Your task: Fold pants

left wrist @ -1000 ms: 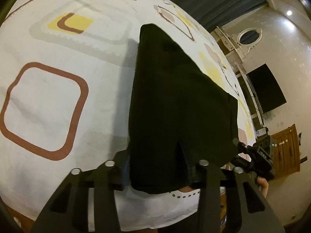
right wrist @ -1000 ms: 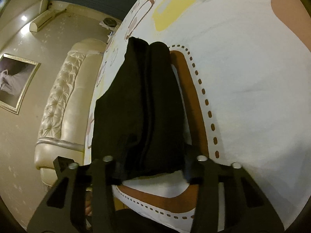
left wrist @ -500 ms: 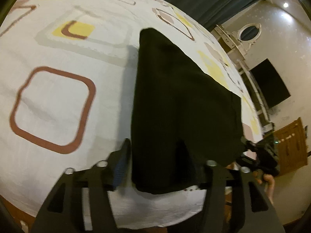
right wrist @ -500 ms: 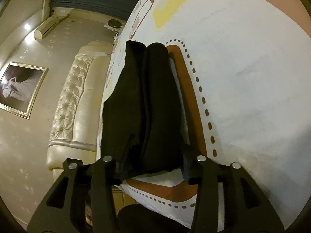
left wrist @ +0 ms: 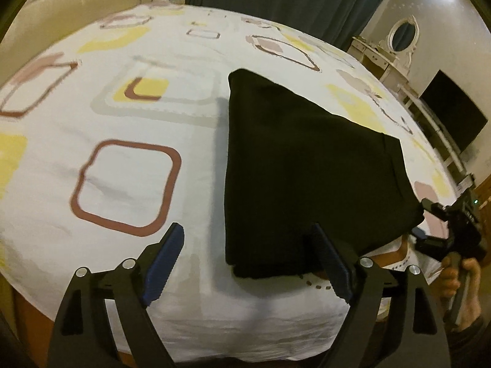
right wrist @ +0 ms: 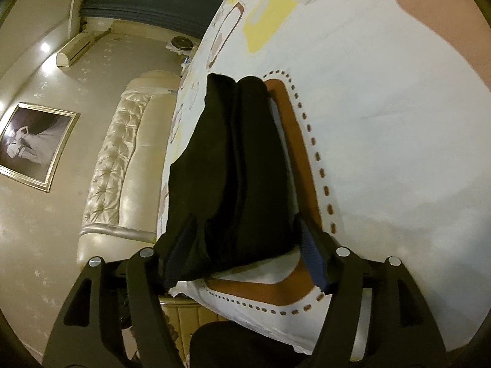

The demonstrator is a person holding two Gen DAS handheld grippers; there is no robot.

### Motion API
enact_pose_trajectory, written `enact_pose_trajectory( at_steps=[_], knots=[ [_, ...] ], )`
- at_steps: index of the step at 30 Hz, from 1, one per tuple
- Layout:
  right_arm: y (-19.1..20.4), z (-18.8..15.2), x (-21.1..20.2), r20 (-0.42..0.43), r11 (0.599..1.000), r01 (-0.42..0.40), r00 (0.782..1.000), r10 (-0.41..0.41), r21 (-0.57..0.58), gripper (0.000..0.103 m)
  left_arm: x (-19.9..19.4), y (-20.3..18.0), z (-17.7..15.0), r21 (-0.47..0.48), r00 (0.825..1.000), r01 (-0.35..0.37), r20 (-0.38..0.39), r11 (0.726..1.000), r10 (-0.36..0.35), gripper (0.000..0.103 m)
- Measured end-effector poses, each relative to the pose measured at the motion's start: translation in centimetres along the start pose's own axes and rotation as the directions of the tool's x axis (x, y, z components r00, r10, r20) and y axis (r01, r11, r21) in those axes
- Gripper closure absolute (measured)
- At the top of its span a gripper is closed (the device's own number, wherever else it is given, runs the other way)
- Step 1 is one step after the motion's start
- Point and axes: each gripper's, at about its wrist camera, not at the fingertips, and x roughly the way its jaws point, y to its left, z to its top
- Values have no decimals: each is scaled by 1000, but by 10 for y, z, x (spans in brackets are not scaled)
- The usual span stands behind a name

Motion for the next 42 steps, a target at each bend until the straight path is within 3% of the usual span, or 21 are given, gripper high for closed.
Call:
enact_pose_trajectory(
  at_steps=[6,10,16,21,27,30,42],
  knots=[
    [11,-17,-17,33,984,148,989,-145,-96,30,-14,-14,-11,41,997,-74,27,996,73,19],
    [23,-26,-23,79,948,276,960,-267,-160,27,-25,-23,-16,59,991,-119,64,991,115,19],
    [50,-45,-23,170,832,463,886,-431,-305,24,-41,-30,-23,75,983,-155,108,985,147,19],
    [70,-61,-24,236,759,525,851,-468,-385,23,-53,-29,-28,59,982,-156,120,986,148,19],
    [90,-87,-24,332,639,599,800,-499,-483,19,-64,-29,-35,44,978,-165,135,985,158,19],
    [95,-95,-23,355,613,610,792,-498,-501,18,-69,-30,-39,42,977,-169,137,985,162,19],
    [102,-112,-16,358,600,603,797,-486,-526,17,-70,-40,-53,82,967,-220,153,972,205,18]
  ],
)
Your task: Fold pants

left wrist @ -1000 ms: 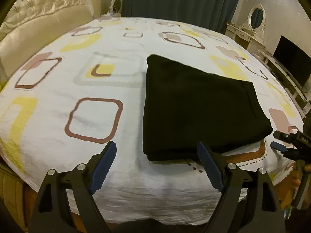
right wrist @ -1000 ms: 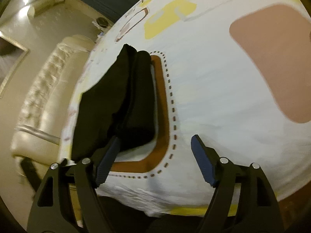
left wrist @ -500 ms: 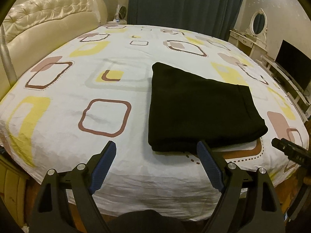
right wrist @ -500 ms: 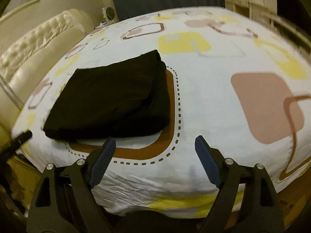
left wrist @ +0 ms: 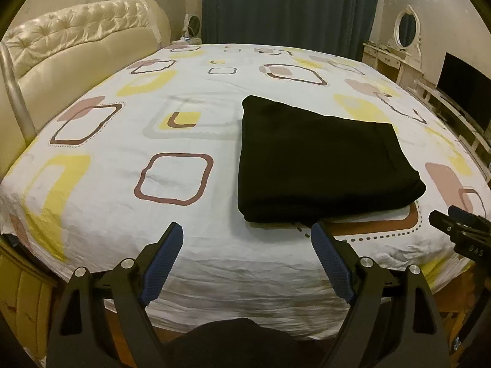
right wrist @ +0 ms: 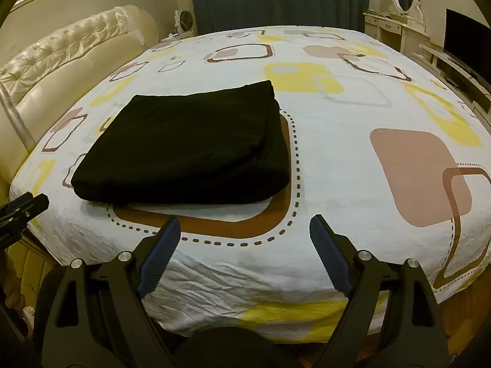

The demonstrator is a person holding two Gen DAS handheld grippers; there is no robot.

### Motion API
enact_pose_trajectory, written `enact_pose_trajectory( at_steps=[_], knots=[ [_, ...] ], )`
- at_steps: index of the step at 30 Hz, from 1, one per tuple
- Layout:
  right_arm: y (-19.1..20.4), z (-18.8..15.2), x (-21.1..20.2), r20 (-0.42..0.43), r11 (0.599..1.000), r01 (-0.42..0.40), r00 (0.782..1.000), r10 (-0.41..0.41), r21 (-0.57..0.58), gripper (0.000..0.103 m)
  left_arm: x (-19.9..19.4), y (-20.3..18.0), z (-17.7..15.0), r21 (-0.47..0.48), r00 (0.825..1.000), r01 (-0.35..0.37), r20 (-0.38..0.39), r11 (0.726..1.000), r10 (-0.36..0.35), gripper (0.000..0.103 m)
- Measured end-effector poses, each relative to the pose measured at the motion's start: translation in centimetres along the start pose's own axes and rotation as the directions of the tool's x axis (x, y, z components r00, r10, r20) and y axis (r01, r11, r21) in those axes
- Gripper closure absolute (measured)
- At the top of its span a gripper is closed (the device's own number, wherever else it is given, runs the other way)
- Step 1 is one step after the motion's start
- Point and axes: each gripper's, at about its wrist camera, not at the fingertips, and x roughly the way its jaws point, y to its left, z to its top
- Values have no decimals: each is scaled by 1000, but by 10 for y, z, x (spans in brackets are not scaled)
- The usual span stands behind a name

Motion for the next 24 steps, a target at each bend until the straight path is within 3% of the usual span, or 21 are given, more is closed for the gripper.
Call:
enact_pose_trajectory(
  at_steps=[13,24],
  knots=[
    [-3,-1,6,-5,1000,2,1000,-2,31,17,2,-13,-2,33,1000,17,9,999,-18,18],
    [-6,-1,10,-11,999,8,1000,-8,34,17,4,-16,-2,36,1000,-10,15,999,9,18]
  ],
)
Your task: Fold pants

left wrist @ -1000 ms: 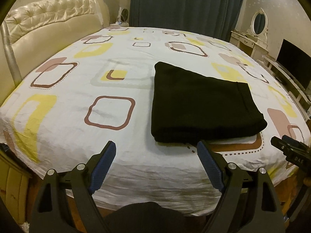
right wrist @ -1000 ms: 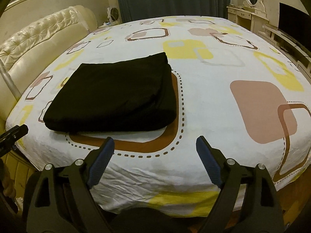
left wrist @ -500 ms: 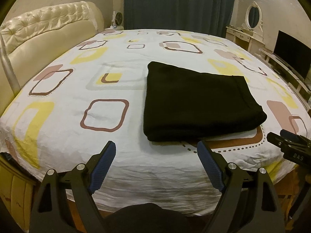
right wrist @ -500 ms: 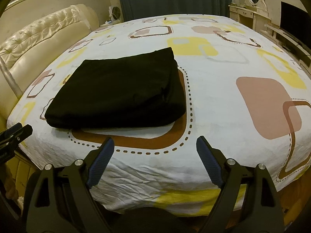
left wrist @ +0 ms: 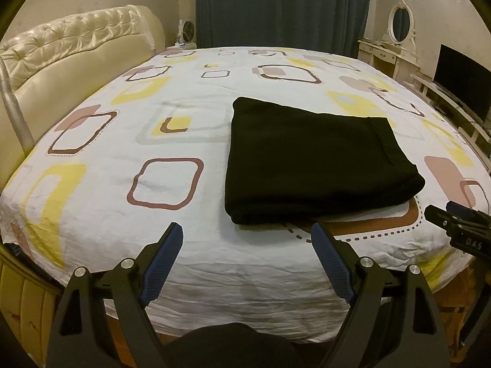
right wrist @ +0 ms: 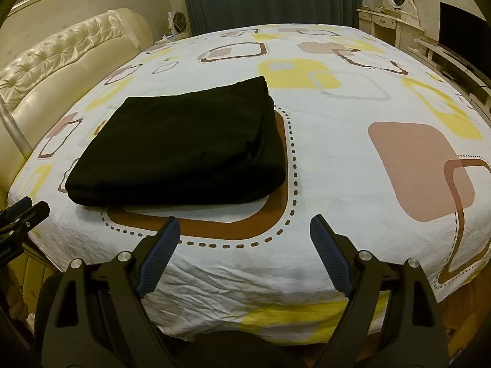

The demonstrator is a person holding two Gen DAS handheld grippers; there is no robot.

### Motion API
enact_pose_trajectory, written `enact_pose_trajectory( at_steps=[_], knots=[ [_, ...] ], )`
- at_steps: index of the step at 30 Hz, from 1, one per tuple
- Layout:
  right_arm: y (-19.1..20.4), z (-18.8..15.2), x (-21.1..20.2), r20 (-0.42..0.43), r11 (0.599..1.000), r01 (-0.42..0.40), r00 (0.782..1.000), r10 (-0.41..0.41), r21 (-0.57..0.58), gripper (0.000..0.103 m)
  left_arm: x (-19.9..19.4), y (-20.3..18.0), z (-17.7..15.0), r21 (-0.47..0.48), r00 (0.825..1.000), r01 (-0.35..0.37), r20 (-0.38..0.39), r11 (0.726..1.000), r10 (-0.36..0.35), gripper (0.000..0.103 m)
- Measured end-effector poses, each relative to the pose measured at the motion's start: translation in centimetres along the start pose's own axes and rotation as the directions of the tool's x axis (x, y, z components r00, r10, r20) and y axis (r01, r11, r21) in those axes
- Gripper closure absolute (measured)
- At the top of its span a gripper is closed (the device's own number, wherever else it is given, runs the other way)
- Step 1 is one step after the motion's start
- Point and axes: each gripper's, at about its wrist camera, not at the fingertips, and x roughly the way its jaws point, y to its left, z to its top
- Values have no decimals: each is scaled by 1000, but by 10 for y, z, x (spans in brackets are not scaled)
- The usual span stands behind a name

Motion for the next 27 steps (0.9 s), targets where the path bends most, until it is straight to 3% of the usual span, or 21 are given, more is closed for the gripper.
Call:
enact_pose_trajectory(
  at_steps=[27],
  knots=[
    [4,-5,4,-17,1000,-1,1000,1,-6,17,2,-1,0,2,1000,-16,-23,1000,16,18]
  ],
)
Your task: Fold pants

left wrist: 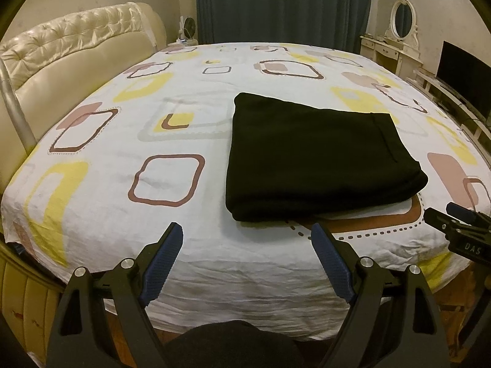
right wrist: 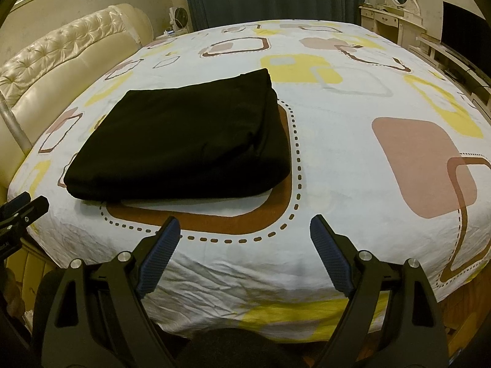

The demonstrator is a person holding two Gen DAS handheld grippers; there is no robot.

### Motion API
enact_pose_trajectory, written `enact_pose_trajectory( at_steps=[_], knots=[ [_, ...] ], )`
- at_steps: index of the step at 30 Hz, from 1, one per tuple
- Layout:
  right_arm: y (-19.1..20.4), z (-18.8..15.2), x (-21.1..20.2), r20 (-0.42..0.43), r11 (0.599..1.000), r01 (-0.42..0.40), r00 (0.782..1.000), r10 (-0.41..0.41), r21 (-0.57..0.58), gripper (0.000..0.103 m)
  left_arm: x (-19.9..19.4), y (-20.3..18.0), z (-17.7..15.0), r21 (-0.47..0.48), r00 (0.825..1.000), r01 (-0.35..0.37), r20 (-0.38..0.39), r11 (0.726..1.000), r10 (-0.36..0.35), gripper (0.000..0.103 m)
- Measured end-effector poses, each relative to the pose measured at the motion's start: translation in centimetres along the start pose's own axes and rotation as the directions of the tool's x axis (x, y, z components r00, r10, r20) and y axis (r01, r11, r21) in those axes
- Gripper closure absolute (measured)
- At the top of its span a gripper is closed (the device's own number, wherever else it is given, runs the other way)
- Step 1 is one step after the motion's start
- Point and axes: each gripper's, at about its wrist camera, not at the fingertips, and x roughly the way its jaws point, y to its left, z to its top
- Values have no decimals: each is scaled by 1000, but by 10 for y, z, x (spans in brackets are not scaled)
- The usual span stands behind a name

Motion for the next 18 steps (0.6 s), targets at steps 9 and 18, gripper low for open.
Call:
enact_pose_trajectory(
  at_steps=[9,18],
  knots=[
    [4,-2,1,-3,1000,-2,1000,2,-12,17,-1,-2,1,2,1000,-4,8,1000,4,18],
    [5,-3,1,-5,1000,-3,1000,3,-14,17,-2,-2,1,9,1000,-3,11,1000,2,18]
  ],
)
